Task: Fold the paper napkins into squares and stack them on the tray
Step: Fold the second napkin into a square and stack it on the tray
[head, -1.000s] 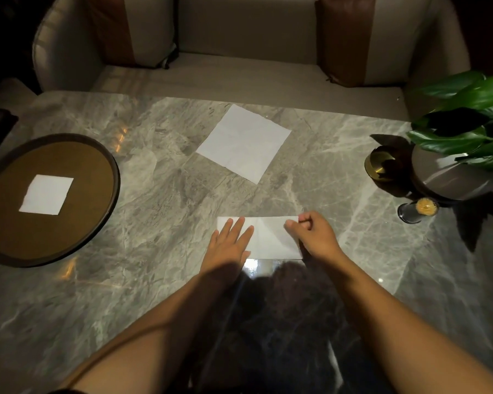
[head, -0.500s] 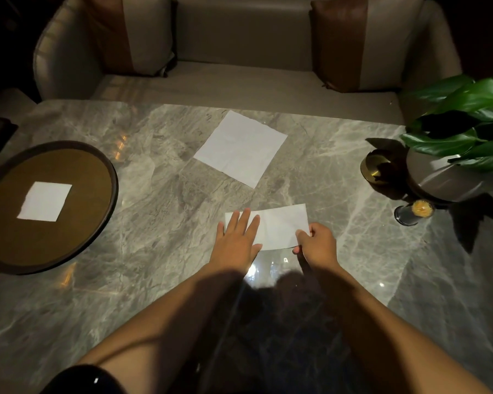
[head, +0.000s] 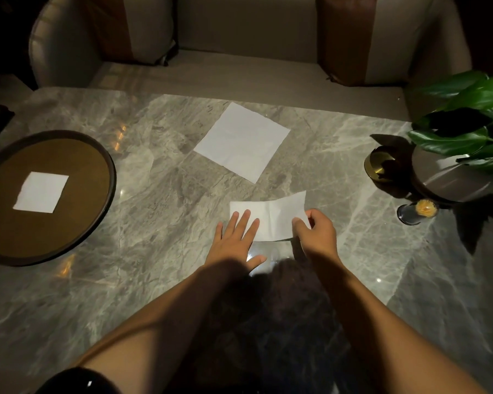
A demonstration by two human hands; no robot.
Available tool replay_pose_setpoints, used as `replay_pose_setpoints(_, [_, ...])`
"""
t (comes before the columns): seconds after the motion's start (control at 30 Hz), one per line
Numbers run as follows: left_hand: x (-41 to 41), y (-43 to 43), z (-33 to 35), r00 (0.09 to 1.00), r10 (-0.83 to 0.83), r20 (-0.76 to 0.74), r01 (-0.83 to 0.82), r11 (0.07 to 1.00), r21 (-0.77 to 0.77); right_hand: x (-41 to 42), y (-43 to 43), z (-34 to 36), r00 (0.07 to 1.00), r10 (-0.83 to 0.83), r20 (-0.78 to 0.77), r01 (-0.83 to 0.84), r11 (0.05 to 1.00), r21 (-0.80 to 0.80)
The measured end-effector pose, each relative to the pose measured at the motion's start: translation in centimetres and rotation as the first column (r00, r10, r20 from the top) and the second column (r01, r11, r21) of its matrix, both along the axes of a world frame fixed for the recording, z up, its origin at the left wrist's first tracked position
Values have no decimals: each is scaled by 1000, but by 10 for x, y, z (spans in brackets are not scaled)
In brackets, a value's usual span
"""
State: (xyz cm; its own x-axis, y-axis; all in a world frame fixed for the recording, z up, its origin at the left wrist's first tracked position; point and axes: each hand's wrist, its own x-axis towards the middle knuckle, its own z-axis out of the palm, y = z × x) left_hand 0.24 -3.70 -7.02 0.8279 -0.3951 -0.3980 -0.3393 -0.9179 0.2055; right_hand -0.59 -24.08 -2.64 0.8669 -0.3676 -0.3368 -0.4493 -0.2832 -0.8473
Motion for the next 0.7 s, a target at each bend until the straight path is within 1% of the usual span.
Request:
replay_pose_setpoints(0.07, [0, 1, -1, 1000, -7, 2, 7, 1000, 3, 1, 4, 3, 998, 45, 35, -45, 999, 7])
replay_pose_setpoints(0.3, [1, 1, -2, 1000, -6, -21, 6, 1000, -6, 9, 22, 7, 985, 159, 62, -158, 987, -18])
replay_pose_setpoints(0.43, [2, -1, 1, 999, -2, -42, 1, 1000, -24, 10, 37, 6, 976, 186, 112, -183, 982, -36])
replay_pose_setpoints(0.57, [2, -1, 4, 999, 0, -52, -1, 1000, -21, 7, 55, 3, 971, 214, 109, -210, 976, -48])
replay_pose_setpoints(0.7, [-1, -2, 5, 999, 27, -27, -29, 997, -72, 5, 72, 1, 980, 169, 105, -165, 985, -52])
